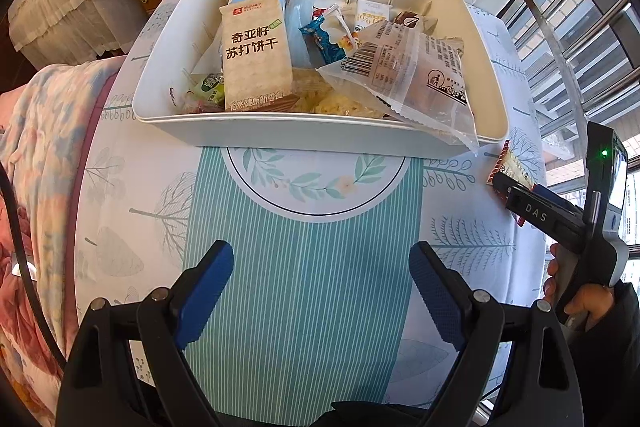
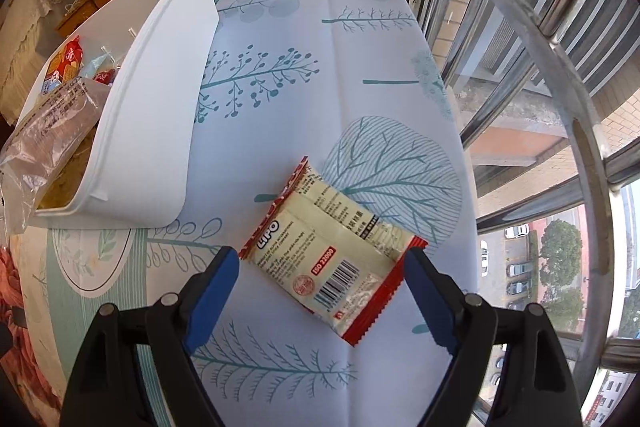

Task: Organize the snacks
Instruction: 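Grasp the red-white biscuit packet with the right tool, then lift the biscuit packet with the right tool and drop it into the tray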

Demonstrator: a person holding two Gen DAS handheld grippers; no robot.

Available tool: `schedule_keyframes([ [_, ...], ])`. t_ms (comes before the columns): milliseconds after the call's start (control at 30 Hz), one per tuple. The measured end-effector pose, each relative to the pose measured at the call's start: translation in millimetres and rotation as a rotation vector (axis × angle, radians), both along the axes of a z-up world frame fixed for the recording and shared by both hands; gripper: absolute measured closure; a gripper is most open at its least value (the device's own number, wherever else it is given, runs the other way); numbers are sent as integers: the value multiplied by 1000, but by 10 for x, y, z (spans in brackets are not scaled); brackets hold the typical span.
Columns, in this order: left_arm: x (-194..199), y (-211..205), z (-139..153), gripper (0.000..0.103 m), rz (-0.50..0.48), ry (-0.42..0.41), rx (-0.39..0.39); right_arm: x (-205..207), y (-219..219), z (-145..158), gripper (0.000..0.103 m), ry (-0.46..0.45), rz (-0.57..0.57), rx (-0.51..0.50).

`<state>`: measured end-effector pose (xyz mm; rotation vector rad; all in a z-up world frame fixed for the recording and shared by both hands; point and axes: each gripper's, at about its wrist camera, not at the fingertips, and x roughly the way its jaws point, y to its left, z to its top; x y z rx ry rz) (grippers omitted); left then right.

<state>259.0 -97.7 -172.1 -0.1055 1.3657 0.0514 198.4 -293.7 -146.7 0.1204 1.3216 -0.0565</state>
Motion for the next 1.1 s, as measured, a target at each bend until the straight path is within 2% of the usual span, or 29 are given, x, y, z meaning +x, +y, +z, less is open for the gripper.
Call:
schedule_keyframes([
  [367,2,-20,-2,14,-4,2,3,79,-18,-33,30,-21,36,2],
  [733,-14,-29,45,14,-8,-6,-2,123,50,-72,42,18,71,-26],
  [1100,-123,106,148,14,10,-31,-5,76,92,15,45,63,52,-20],
])
